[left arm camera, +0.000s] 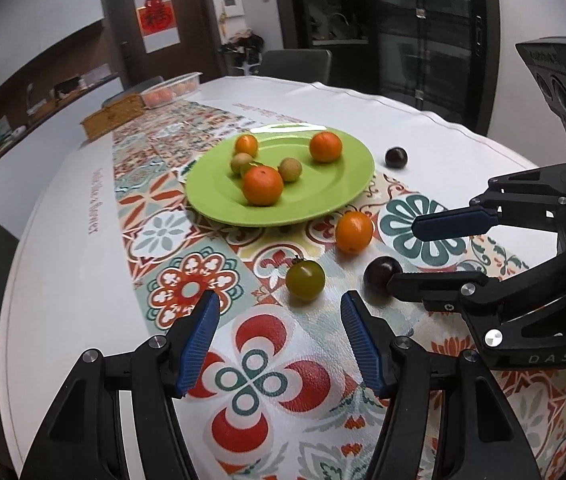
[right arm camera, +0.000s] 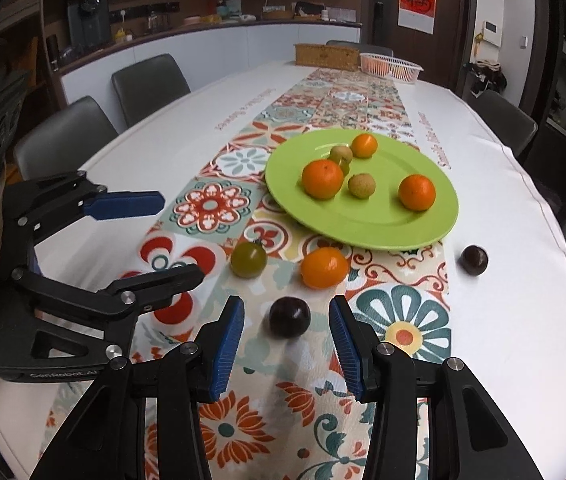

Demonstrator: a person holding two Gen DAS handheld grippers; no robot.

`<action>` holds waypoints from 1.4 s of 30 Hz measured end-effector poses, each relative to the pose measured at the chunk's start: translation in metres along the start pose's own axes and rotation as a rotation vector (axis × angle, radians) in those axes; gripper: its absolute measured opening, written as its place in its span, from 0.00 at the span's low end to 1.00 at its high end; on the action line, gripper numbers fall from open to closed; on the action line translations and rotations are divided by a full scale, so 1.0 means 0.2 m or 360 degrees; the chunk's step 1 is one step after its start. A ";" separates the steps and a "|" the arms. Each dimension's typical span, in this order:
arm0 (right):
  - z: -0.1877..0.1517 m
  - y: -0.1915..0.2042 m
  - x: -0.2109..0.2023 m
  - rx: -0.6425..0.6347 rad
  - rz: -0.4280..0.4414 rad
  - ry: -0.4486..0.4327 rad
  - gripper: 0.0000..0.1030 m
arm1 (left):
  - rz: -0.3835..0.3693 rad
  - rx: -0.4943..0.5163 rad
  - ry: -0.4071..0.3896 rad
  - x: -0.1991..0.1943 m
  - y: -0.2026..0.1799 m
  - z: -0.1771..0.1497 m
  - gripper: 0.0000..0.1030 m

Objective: Organize fruits
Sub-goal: 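Reach the left tool to a yellow-green tomato while the right tool reaches a dark plum, then grasp the tomato with the left tool while the right tool grasps the plum, lift both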

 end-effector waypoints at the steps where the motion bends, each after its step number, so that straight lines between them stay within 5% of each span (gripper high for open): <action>1: 0.00 0.00 0.01 0.0003 0.0000 0.0005 0.44 | -0.0006 0.0012 0.0001 0.01 0.00 0.00 0.60; 13: -0.05 -0.03 0.09 0.0006 -0.0007 0.0067 0.42 | -0.0123 0.0102 0.0010 0.14 -0.07 0.01 0.59; 28: -0.05 -0.06 0.12 0.0014 0.0066 0.0069 0.27 | -0.0211 0.0071 0.0089 0.23 -0.11 0.02 0.28; 42: -0.03 -0.10 0.03 0.0038 0.0097 -0.0017 0.27 | -0.0133 -0.0061 0.0122 0.11 -0.12 0.05 0.26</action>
Point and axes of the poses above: each gripper's, at about its wrist camera, not at the fingertips, and x roughly the way its jaws point, y to its left, z to its top, the point moved 5 cm from there along x, roughly the way its jaws point, and after that the axes turned 15 degrees about z, right-handed, at the moved point
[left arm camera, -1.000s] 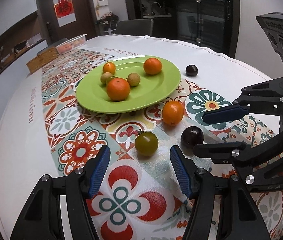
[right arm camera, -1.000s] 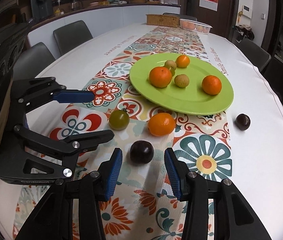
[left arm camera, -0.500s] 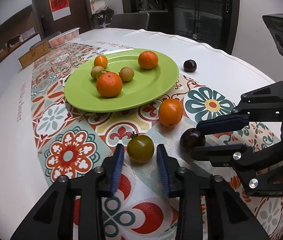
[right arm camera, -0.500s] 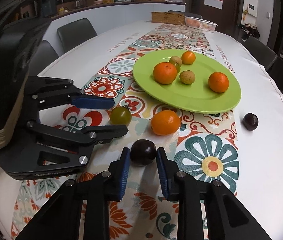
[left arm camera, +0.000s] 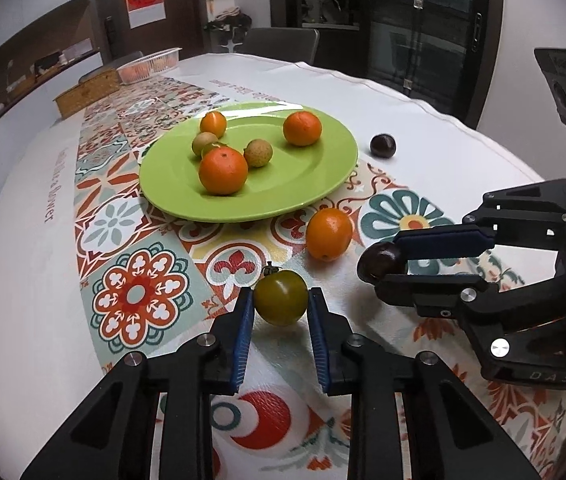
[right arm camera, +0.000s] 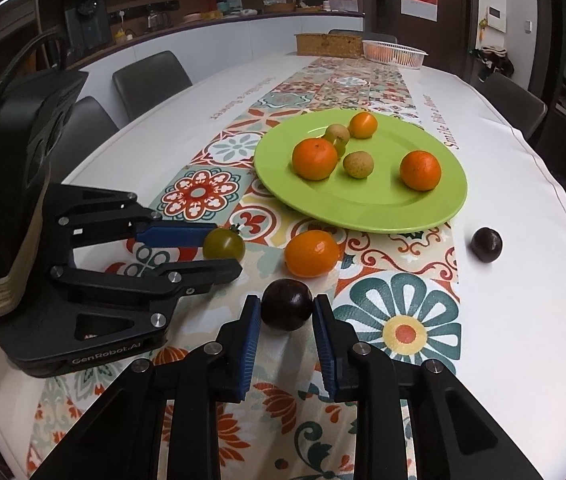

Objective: Organize fruits
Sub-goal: 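Grasp the tomato with the left tool while the right tool grasps the plum, lift both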

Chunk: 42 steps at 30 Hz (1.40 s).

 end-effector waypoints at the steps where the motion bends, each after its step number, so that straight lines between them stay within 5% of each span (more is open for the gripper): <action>1: 0.00 0.00 -0.01 0.0000 0.0003 -0.0008 0.27 | 0.0005 -0.0009 -0.0002 -0.01 0.00 0.00 0.26; 42: 0.08 -0.05 -0.57 -0.0099 0.0207 -0.0311 0.27 | 0.0376 -0.0616 -0.0099 -0.58 -0.13 0.21 0.26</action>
Point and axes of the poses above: each gripper's, at about its wrist camera, not at the fingertips, and x roughly the way its jaws point, y to its left, z to its top, the point moved 5 cm from there along x, roughly the way its jaws point, and after that the axes turned 15 degrees about z, right-handed, at the moved point
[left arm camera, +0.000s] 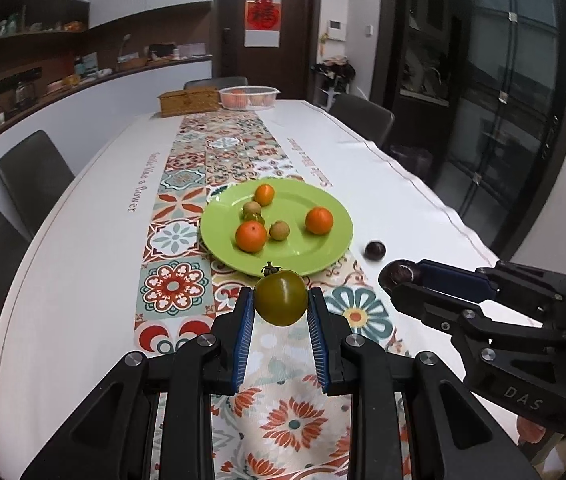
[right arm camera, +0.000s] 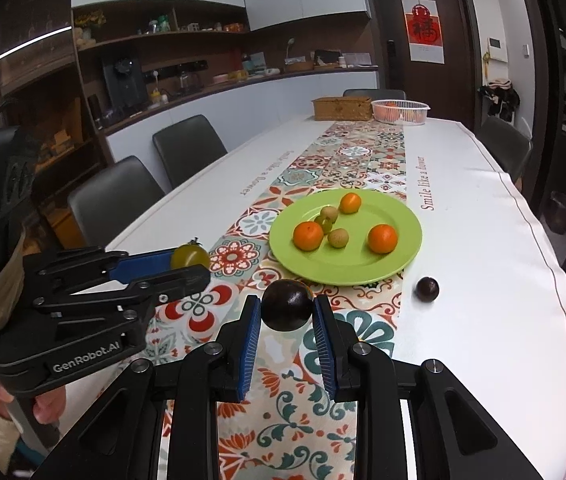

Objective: Organize fruits
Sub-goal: 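Grasp the tomato with the left tool while the right tool grasps the plum, lift both, then lower the tomato and plum onto the green plate and open both tools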

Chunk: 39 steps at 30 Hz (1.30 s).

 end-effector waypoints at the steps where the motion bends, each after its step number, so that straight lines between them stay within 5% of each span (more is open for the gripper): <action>1: 0.01 -0.01 0.00 -0.0012 -0.0001 -0.0002 0.27 | -0.0006 -0.0013 0.0000 0.00 0.00 0.01 0.26; 27: 0.35 -0.32 0.17 -0.0072 -0.0012 -0.0013 0.27 | -0.0041 -0.0075 0.0020 0.37 -0.11 0.32 0.26; 39: 0.43 -0.56 0.44 -0.0053 0.0007 0.0170 0.27 | -0.0091 -0.0096 0.0128 0.71 -0.16 0.42 0.26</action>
Point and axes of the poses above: each gripper's, at about its wrist camera, not at the fingertips, and x roughly the way its jaws point, y to its left, z to its top, the point moved 5 cm from there along x, roughly the way its jaws point, and after that the axes turned 15 degrees about z, right-handed, at the moved point
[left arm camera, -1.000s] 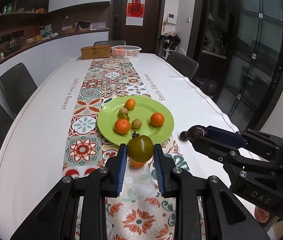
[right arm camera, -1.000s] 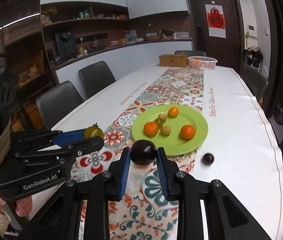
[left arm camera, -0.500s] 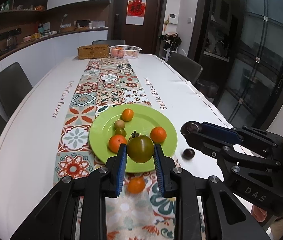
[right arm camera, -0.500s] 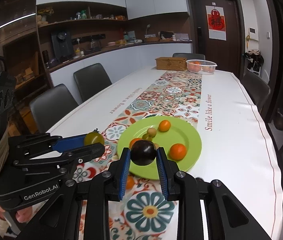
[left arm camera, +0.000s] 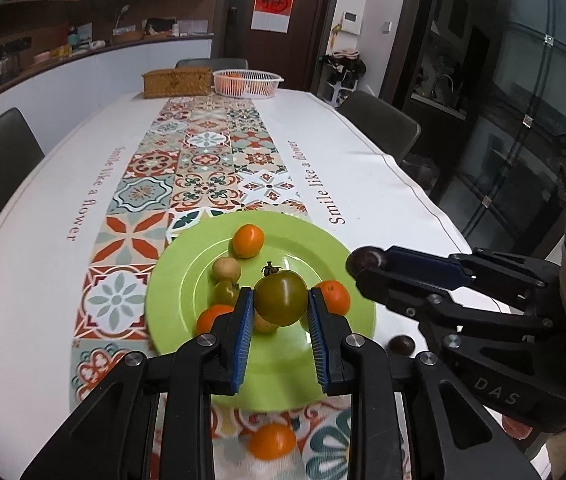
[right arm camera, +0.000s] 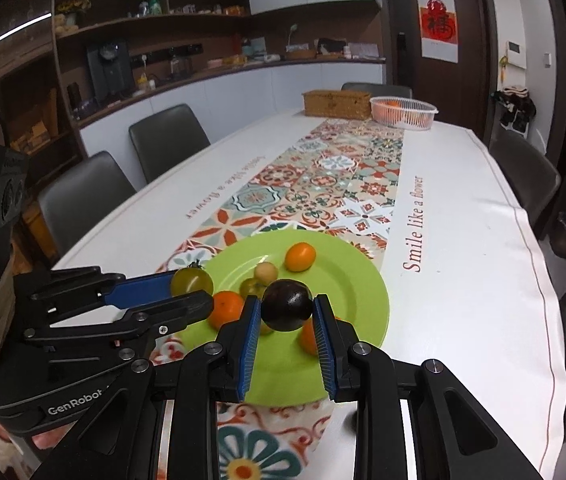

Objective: Organize fruits
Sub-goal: 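Lower the tomato and plum onto the green plate and open both tools, then lift both open tools away from the green plate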

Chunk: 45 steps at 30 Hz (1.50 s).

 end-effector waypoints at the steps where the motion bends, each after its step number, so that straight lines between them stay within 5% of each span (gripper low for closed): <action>1: 0.00 -0.02 0.02 0.0007 0.0006 0.0017 0.27 | 0.0000 0.0001 0.0010 0.02 0.00 0.01 0.26; 15: 0.03 -0.24 0.27 0.0032 0.0002 0.0242 0.27 | -0.0019 -0.0004 0.0176 0.32 -0.02 0.04 0.26; 26: 0.04 -0.26 0.32 0.0033 0.0032 0.0264 0.27 | -0.0025 -0.0027 0.0179 0.34 -0.01 0.05 0.32; 39: 0.01 -0.16 0.16 -0.0002 -0.0002 0.0156 0.30 | 0.0145 -0.0013 0.0098 0.13 0.05 -0.01 0.34; 45: 0.00 -0.07 0.00 -0.0046 -0.0057 0.0067 0.40 | 0.0239 -0.0022 0.0018 -0.06 0.06 -0.04 0.42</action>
Point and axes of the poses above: each gripper's, at about its wrist camera, not at the fingertips, and x roughly the way its jaws point, y to its left, z to its top, the point moved 5 cm from there along x, roughly the way its jaws point, and after that the axes turned 15 degrees about z, right-handed, at the moved point
